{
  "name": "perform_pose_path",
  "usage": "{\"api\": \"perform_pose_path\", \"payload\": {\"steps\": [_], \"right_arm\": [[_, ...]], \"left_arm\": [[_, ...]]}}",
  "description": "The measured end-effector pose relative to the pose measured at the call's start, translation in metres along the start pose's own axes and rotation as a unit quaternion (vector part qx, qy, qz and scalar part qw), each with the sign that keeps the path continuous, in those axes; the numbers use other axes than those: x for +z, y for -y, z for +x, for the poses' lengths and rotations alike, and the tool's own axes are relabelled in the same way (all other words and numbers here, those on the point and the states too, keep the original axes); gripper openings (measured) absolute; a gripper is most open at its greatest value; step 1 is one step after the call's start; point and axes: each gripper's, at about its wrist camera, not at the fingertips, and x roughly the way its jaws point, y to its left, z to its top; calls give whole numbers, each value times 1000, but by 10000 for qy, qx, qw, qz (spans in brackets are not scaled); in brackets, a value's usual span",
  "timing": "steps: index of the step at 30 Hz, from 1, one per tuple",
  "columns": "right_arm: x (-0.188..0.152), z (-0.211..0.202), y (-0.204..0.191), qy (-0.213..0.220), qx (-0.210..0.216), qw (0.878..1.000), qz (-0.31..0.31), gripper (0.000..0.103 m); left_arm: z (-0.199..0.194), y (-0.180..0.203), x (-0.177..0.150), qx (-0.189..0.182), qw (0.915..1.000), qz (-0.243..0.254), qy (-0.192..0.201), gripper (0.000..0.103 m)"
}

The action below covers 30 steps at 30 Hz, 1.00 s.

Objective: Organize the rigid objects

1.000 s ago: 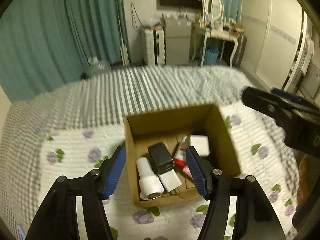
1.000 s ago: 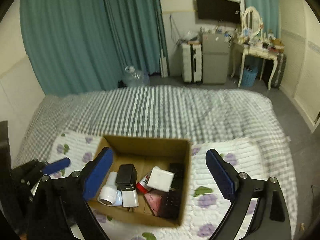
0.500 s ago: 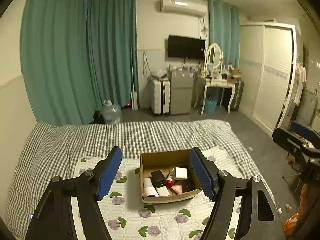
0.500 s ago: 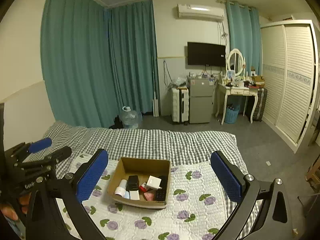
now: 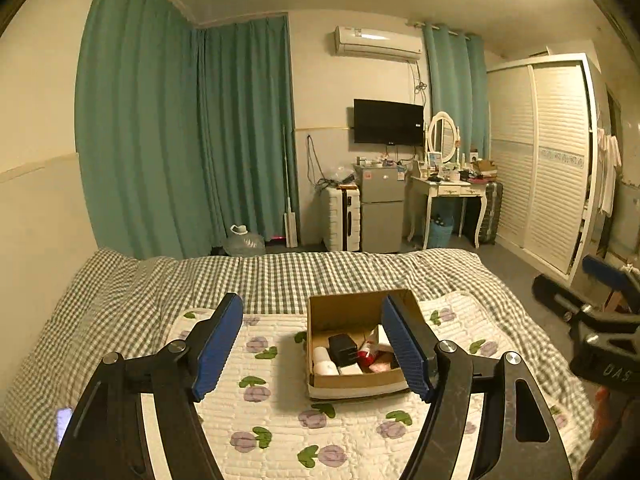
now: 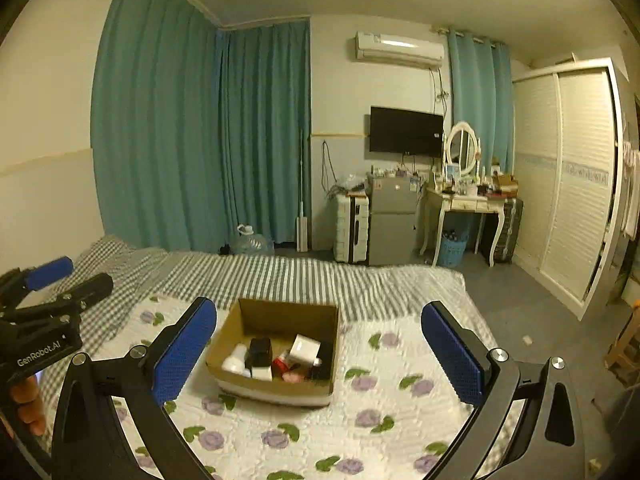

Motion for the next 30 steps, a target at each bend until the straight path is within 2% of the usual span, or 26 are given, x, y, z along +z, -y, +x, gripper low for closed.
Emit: {"api": "perform_pose_path", "payload": {"steps": [4, 8, 12, 30], "right_arm": [[-47, 22, -2, -296, 15, 9994, 191, 103], [-74, 33, -4, -609, 74, 9979, 222, 103], [-80, 39, -6, -728, 62, 9972, 169, 103], [-80, 45, -6, -896, 96, 9956, 253, 103]], "left_arm": [[14, 3, -38, -72, 9996, 112, -261, 74], [23, 4, -61, -101, 9986, 99, -509, 74], [30, 1, -70, -102, 9975, 16, -698, 74], [32, -2, -78, -212, 9954, -91, -931, 74]]}}
